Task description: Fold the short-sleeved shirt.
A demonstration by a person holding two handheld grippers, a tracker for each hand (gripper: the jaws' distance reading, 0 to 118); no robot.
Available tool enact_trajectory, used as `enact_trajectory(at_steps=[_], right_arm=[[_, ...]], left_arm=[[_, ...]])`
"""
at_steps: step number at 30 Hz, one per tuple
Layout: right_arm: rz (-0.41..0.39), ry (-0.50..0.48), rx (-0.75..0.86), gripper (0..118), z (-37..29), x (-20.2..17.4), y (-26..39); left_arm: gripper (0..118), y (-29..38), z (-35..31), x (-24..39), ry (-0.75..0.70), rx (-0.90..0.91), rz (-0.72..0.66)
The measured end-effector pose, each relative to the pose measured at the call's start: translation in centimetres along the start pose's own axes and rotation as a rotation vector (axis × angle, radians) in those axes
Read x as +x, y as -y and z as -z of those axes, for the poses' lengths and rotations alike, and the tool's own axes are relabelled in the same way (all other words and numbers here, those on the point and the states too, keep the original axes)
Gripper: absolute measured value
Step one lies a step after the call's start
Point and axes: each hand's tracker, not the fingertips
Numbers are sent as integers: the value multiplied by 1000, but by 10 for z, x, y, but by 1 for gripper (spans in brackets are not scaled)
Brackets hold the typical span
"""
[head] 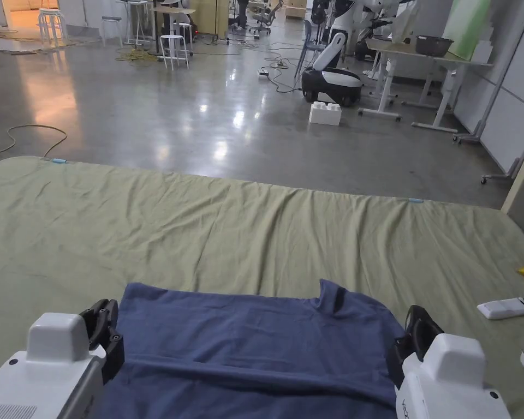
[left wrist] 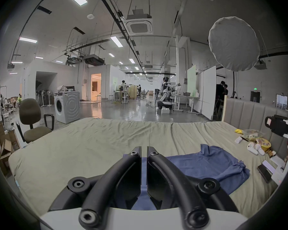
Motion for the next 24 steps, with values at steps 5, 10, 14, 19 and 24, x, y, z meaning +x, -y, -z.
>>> enact_trajectory(at_steps=[5, 10, 14, 19, 24], right_arm=[[-18, -15, -9, 2, -3, -1, -1], [-30, -22, -31, 2, -4, -3, 5], [-43, -38, -76, 2, -3, -2, 10], [-84, -50, -116, 2, -1, 1, 20], [-81, -46, -159, 2, 2, 7, 26]], left_arm=[[6, 16, 5, -16, -19, -103, 16], [6, 36, 39, -40, -31, -320, -22], [11, 64, 78, -61, -53, -523, -74], [59, 95, 120, -82, -48, -728, -77], [68, 125, 142, -86, -96, -921, -60]])
